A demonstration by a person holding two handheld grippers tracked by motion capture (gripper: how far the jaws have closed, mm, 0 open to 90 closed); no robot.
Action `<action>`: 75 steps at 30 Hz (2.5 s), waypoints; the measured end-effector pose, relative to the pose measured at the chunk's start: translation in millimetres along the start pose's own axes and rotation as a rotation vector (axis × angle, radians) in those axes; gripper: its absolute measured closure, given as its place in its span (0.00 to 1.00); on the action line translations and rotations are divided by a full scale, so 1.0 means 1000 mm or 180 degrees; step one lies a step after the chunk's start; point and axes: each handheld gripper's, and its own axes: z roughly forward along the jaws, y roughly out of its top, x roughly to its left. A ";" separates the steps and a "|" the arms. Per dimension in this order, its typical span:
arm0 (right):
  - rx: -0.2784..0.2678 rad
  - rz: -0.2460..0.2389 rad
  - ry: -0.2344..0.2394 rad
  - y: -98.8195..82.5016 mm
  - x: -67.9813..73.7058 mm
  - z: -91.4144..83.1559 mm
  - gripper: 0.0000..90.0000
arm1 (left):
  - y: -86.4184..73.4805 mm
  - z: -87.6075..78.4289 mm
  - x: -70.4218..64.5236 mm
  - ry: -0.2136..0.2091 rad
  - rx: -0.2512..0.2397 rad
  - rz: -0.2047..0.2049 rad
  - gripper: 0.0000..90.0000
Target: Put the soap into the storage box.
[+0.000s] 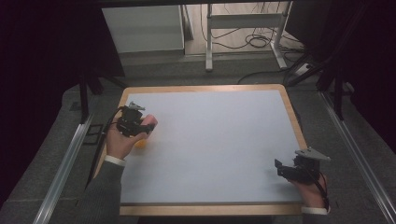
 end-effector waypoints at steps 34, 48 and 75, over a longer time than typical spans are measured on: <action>0.0016 -0.0024 -0.0005 0.000 0.001 0.001 0.09 | -0.016 0.020 0.045 0.0185 0.0250 -0.0332 0.67; 0.0026 -0.0019 -0.0005 -0.001 0.001 0.002 0.09 | -0.023 0.038 0.047 0.0190 0.0387 -0.0371 0.67; 0.0020 -0.0039 -0.0021 0.000 0.003 0.002 0.09 | -0.025 0.004 0.038 0.0126 -0.0117 -0.0240 0.31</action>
